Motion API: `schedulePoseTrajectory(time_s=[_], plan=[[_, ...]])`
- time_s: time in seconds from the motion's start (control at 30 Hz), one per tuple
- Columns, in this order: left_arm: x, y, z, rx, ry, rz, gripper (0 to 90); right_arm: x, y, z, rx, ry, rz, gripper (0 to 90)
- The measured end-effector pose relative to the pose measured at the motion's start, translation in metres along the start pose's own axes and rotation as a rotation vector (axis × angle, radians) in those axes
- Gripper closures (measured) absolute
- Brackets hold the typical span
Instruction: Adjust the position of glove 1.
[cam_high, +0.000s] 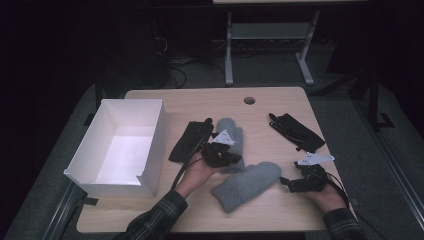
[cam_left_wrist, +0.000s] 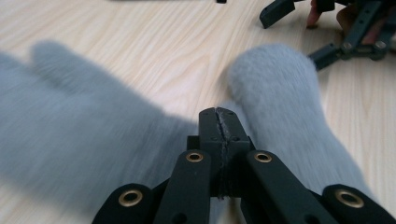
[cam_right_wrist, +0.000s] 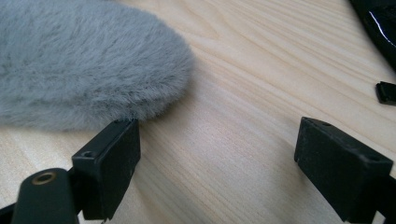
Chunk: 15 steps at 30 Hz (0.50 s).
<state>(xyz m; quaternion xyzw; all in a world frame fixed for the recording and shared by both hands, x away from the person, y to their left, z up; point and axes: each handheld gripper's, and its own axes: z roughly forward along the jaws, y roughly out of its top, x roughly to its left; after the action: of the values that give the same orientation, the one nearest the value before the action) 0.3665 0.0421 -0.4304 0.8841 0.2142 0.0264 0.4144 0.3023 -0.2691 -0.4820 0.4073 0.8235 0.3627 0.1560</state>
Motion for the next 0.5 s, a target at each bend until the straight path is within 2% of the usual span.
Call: schedulePoseTrajectory(time_s=[0.03, 0.07, 0.13, 0.17, 0.2, 0.23, 0.27, 0.37, 0.47, 0.5], plan=[[0.0, 0.0, 0.0, 0.0, 0.0, 0.0, 89.6, 0.0, 0.0, 0.0, 0.0, 0.0, -0.001, 14.2], [0.0, 0.004, 0.007, 0.005, -0.01, 0.001, 89.6, 0.0, 0.0, 0.0, 0.0, 0.0, -0.001, 14.2], [-0.002, 0.01, 0.021, 0.031, -0.011, 0.012, 89.6, 0.0, 0.0, 0.0, -0.001, 0.0, -0.003, 14.2], [-0.002, 0.011, 0.024, 0.056, -0.008, 0.029, 89.5, 0.0, 0.0, 0.0, -0.002, 0.001, -0.001, 14.2], [-0.002, 0.011, 0.024, 0.056, -0.008, 0.029, 89.6, 0.0, 0.0, 0.0, -0.002, 0.001, -0.001, 14.2], [-0.002, 0.008, 0.027, 0.088, -0.003, 0.031, 89.6, 0.0, 0.0, 0.0, -0.002, 0.0, 0.0, 14.2], [-0.001, 0.007, 0.026, 0.1, -0.004, 0.04, 89.6, 0.0, 0.0, 0.0, -0.001, 0.001, 0.002, 14.2], [0.0, 0.0, 0.018, 0.11, 0.005, 0.028, 89.6, 0.0, 0.0, 0.0, 0.0, 0.002, 0.002, 14.2], [0.001, -0.004, 0.012, 0.12, 0.011, 0.033, 89.5, 0.0, 0.001, 0.001, 0.0, 0.002, 0.002, 14.2], [0.002, -0.011, 0.004, 0.137, 0.018, 0.039, 89.6, 0.0, 0.001, 0.001, 0.0, 0.001, 0.002, 14.2]])
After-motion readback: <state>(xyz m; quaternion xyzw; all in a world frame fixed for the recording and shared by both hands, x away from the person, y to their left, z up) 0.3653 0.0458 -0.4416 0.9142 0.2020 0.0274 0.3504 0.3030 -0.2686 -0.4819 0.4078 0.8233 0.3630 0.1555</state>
